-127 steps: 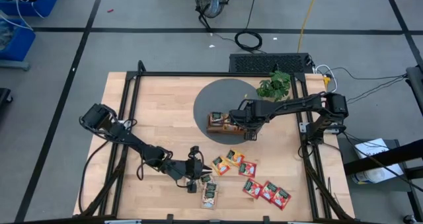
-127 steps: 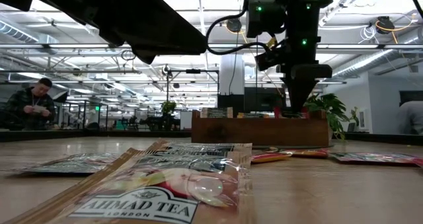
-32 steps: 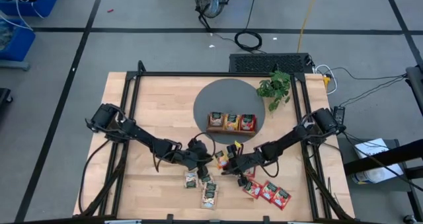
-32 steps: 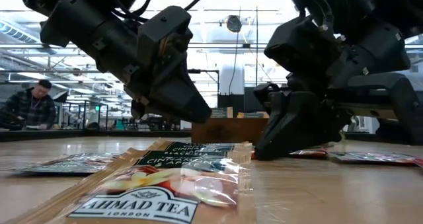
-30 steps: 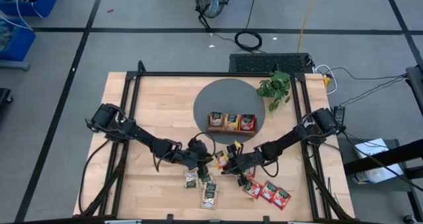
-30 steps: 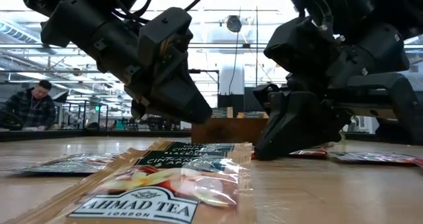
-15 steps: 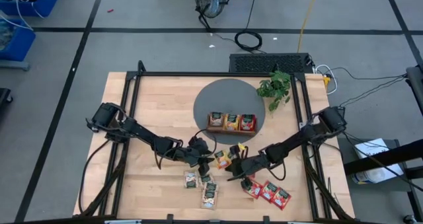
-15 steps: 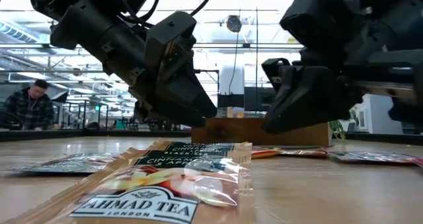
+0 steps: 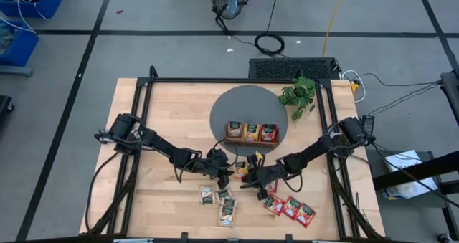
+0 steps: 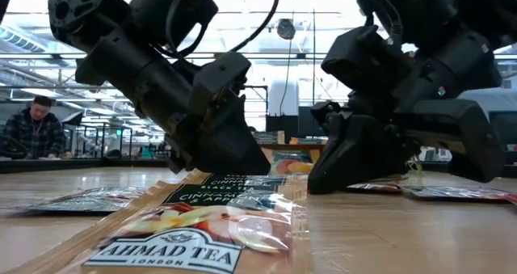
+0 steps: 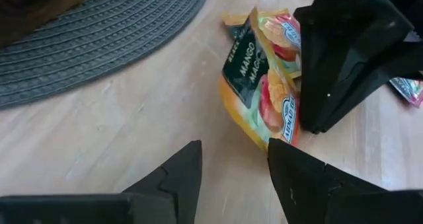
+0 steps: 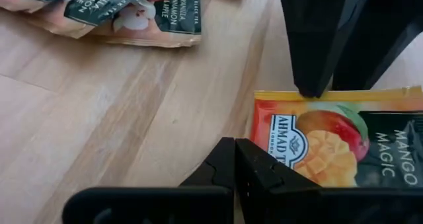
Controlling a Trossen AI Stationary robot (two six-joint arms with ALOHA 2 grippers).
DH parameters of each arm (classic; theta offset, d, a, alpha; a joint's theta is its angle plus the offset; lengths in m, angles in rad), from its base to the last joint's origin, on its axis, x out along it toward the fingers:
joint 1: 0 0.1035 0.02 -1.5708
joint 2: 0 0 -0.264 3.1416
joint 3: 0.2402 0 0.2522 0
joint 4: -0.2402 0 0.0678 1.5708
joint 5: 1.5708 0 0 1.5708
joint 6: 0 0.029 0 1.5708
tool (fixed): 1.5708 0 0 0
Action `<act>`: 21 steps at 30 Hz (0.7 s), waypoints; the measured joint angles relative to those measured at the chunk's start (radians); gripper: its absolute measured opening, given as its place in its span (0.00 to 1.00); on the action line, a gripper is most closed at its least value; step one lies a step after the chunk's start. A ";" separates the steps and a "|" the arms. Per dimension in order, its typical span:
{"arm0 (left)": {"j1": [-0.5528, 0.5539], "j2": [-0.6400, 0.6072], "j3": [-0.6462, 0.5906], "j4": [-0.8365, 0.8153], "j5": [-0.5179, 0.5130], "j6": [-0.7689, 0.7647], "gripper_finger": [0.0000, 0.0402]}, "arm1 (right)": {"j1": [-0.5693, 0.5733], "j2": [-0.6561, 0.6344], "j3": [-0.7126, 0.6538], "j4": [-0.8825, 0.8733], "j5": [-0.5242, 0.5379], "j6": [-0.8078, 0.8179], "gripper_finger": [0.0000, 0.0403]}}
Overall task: Pick & Place Tea
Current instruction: Put the yellow tea bag into the middle section of the wooden organiser
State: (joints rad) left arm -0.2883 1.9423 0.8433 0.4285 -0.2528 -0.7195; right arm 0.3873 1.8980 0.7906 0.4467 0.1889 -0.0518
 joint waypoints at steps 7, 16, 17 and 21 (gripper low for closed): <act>0.004 0.001 -0.001 0.075 -0.007 0.057 0.44 | -0.009 0.000 -0.026 0.009 -0.011 0.013 0.00; 0.050 0.002 0.000 0.166 -0.004 0.115 0.44 | -0.021 0.001 -0.038 0.018 -0.038 0.015 0.00; 0.054 0.009 0.000 0.176 0.003 0.115 0.44 | -0.021 0.001 -0.038 0.018 -0.038 0.015 0.00; 0.062 0.048 0.003 0.196 0.031 0.104 0.44 | -0.021 0.001 -0.038 0.016 -0.038 0.015 0.00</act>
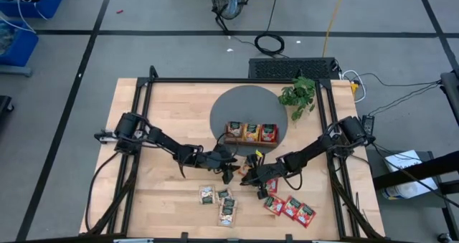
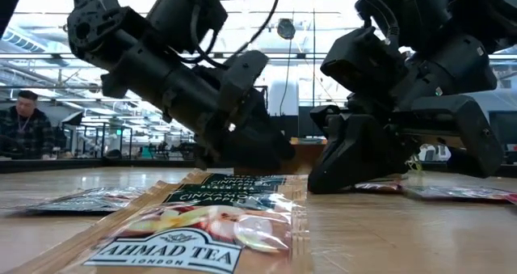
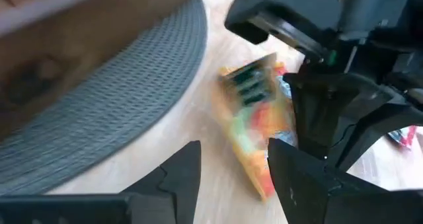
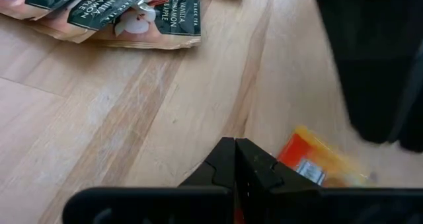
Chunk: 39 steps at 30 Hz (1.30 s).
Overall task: Pick & Place Tea
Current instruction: Put the yellow tea bag into the middle section of the wooden organiser
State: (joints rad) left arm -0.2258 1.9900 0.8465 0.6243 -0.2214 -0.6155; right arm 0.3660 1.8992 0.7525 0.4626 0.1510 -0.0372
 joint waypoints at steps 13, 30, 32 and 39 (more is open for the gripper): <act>0.003 0.098 0.094 0.021 0.061 0.031 0.44 | 0.049 -0.077 -0.006 -0.025 -0.001 -0.030 0.00; -0.004 0.098 0.094 0.014 0.069 0.063 0.44 | 0.056 -0.163 -0.004 -0.207 0.348 -0.023 0.00; -0.011 0.090 0.093 0.005 0.073 0.118 0.44 | 0.042 -0.160 -0.013 -0.190 0.326 -0.028 0.00; -0.025 0.023 0.092 -0.131 0.074 0.108 0.44 | -0.032 -0.089 -0.039 -0.084 0.179 -0.053 0.00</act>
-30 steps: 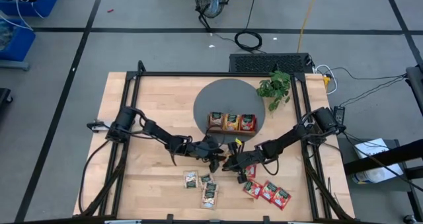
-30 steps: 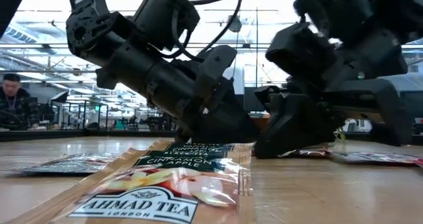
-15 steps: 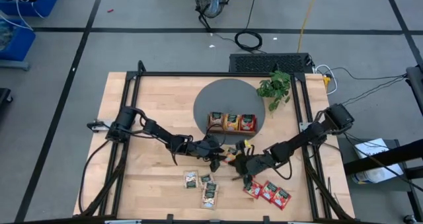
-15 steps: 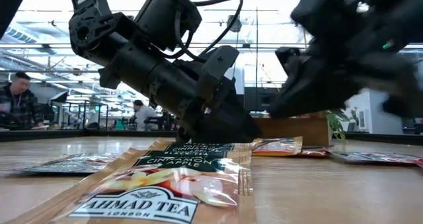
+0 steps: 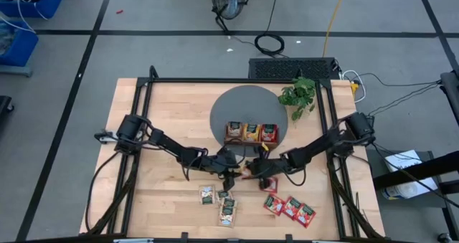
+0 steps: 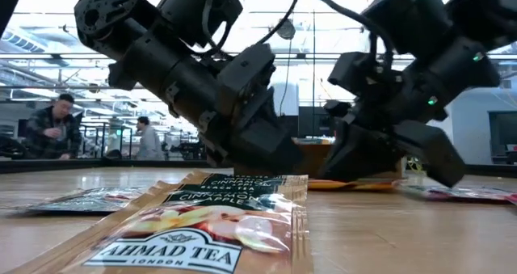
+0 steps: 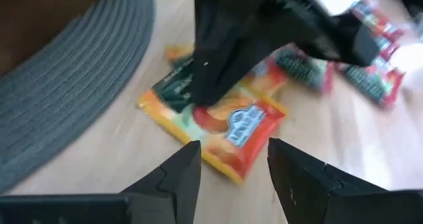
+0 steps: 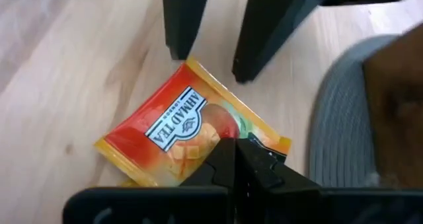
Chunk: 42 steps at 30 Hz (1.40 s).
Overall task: Pick & Place Tea
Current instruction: Put the yellow tea bag into the middle section of the wooden organiser
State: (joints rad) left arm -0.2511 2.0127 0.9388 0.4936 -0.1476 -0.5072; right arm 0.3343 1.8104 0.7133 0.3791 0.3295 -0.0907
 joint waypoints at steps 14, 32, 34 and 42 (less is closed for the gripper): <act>-0.025 -0.045 0.001 -0.174 -0.116 -0.127 0.44 | 0.050 0.061 -0.001 0.161 -0.147 -0.172 0.00; -0.043 -0.045 0.001 -0.123 -0.097 -0.126 0.44 | 0.187 -0.020 -0.002 0.198 -0.176 -0.113 0.00; -0.041 -0.045 0.001 -0.123 -0.097 -0.118 0.44 | 0.190 -0.016 -0.002 0.191 -0.203 -0.080 0.00; -0.023 -0.045 0.001 -0.106 -0.008 -0.059 0.44 | 0.214 0.005 -0.002 0.145 -0.200 -0.028 0.00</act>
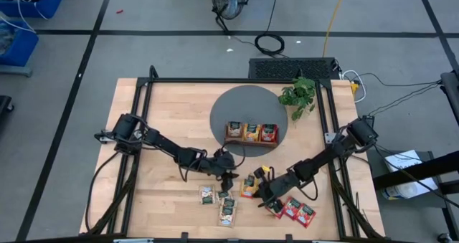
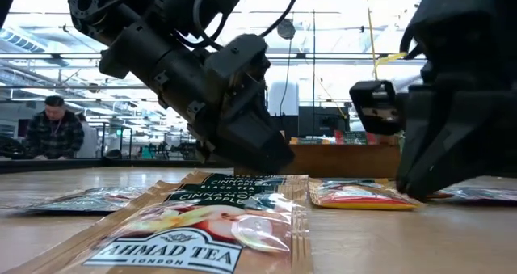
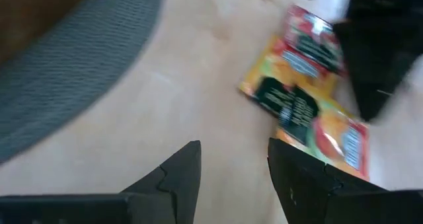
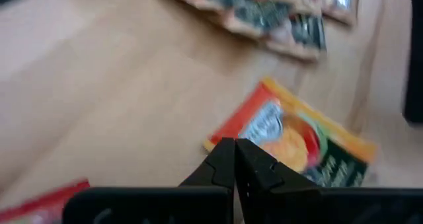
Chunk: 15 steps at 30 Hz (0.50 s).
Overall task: Pick & Place Tea
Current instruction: Put the yellow tea bag into the middle section of the wooden organiser
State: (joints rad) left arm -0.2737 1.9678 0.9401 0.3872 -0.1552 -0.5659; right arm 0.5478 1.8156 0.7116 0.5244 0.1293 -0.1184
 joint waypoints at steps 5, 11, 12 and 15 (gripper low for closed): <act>0.004 0.000 0.000 0.002 0.046 0.012 0.44 | -0.017 0.004 0.002 -0.051 -0.001 0.002 0.00; 0.005 0.000 0.000 0.032 0.063 0.009 0.44 | -0.038 0.027 0.003 -0.047 -0.003 0.006 0.00; 0.005 0.000 0.000 0.035 0.075 0.004 0.44 | -0.040 0.027 0.003 -0.049 -0.003 0.008 0.00; -0.003 0.000 0.000 0.021 0.096 -0.021 0.44 | -0.042 0.027 0.003 -0.056 -0.001 0.021 0.00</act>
State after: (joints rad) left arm -0.2766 1.9682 0.9401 0.4086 -0.0597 -0.5870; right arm 0.5056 1.8427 0.7151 0.4687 0.1282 -0.0978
